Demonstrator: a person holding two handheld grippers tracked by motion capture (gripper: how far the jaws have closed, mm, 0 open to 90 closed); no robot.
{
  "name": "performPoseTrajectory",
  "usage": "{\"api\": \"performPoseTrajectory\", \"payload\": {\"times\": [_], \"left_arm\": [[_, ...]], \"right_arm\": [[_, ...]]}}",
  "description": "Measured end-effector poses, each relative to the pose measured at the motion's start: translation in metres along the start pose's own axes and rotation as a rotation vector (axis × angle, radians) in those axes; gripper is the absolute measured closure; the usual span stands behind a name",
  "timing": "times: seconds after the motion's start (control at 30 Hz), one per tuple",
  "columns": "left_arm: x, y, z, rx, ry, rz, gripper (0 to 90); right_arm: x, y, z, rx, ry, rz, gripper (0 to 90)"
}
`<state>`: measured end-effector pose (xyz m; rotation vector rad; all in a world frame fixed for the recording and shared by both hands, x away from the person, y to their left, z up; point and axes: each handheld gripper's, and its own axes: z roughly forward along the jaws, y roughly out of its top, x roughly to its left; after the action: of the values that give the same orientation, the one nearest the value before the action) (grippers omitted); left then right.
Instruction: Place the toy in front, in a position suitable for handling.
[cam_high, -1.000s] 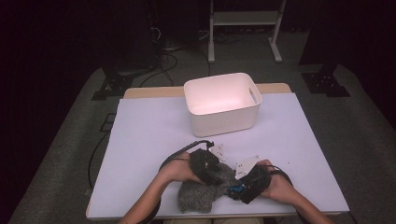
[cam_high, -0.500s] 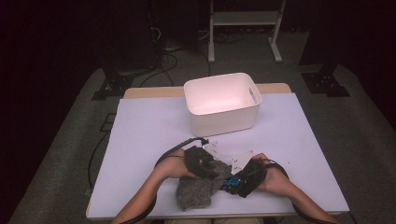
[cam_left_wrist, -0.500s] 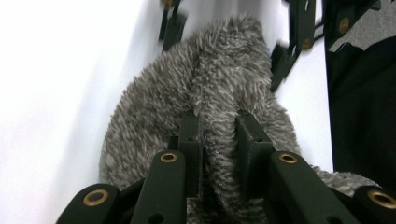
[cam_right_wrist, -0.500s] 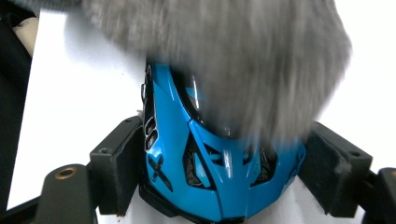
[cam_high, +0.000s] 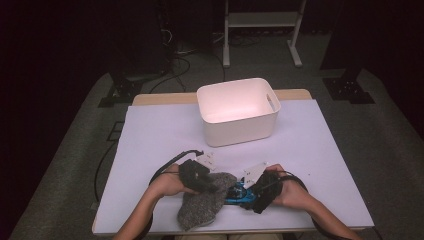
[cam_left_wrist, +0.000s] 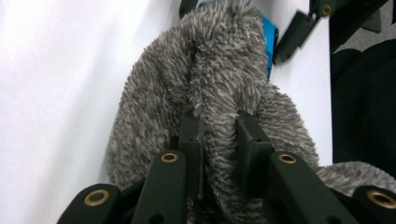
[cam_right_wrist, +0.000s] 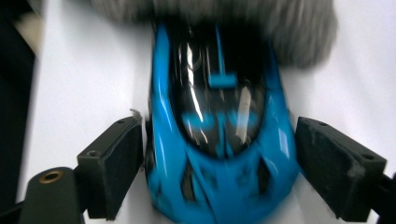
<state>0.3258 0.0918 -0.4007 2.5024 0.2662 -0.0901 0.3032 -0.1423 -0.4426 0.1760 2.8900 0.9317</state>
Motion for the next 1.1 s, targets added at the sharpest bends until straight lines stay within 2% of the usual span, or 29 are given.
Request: {"api": "performPoseTrajectory", "payload": {"times": [0.1,0.23,0.27,0.3,0.4,0.5,0.63,0.73,0.93,0.97,1.1], "left_arm": [[0.0,0.002,0.0,0.005,0.002,0.006,75.4],[0.0,0.0,-0.004,-0.009,0.017,0.001,75.9],[0.001,-0.002,-0.006,-0.009,0.017,0.002,76.3],[0.002,-0.004,-0.009,-0.016,0.026,-0.003,76.8],[0.004,-0.011,-0.017,-0.034,0.037,-0.022,77.7],[0.005,-0.019,-0.025,-0.061,0.052,-0.044,77.8],[0.009,-0.035,-0.036,-0.094,0.069,-0.08,77.7],[0.014,-0.051,-0.049,-0.119,0.101,-0.122,77.7],[0.021,-0.077,-0.071,-0.128,0.164,-0.184,77.5],[0.023,-0.084,-0.076,-0.12,0.19,-0.197,77.5],[0.026,-0.098,-0.084,-0.107,0.228,-0.228,77.1]], "right_arm": [[-0.001,0.008,0.006,-0.022,0.014,0.001,14.2],[-0.002,0.013,0.018,-0.011,0.023,0.004,16.8],[-0.003,0.013,0.019,-0.012,0.041,0.013,20.8],[-0.004,0.013,0.017,-0.026,0.035,0.024,22.8],[-0.004,0.01,0.015,-0.032,0.033,0.026,23.0],[-0.006,0.005,0.011,-0.056,0.046,0.056,23.1],[-0.008,0.002,0.005,-0.083,0.054,0.074,23.1],[-0.009,0.0,0.001,-0.087,0.052,0.078,23.1],[-0.01,-0.01,-0.003,-0.067,0.046,0.082,23.0],[-0.009,-0.012,-0.003,-0.06,0.043,0.081,23.0],[-0.009,-0.014,-0.001,-0.048,0.037,0.081,22.9]]}}
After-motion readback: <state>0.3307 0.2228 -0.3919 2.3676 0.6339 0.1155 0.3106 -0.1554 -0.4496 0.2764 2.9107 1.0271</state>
